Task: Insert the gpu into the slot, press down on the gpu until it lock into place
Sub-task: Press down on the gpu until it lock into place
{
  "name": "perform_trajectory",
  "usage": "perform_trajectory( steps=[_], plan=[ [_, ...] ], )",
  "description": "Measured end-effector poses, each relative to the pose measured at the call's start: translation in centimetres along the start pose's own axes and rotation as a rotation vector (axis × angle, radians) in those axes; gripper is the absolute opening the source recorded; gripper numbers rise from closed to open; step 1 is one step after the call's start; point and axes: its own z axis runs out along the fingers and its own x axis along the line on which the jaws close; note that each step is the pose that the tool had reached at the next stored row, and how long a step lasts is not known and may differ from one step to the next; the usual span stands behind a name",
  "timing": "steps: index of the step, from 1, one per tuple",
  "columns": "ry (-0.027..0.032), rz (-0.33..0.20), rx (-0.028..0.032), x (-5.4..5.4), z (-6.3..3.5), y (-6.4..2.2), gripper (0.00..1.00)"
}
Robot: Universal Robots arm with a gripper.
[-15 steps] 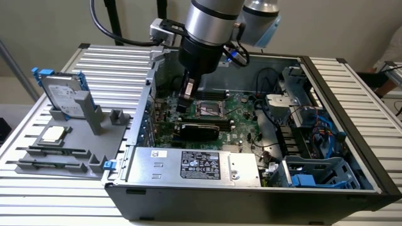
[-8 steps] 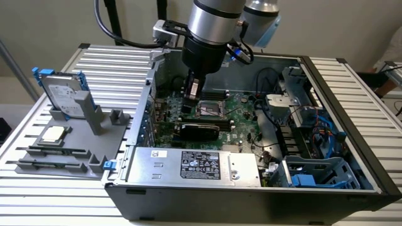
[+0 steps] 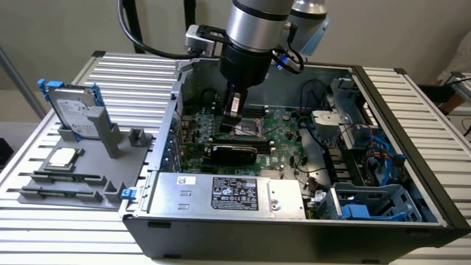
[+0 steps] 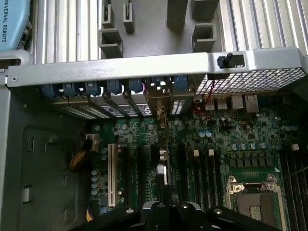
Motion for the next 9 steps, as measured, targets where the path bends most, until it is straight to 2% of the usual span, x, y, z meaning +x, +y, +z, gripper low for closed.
perform_trajectory(
  steps=[9],
  plan=[
    [-0.0004, 0.0, -0.0001, -0.01, -0.02, -0.08, 0.11]
  ],
)
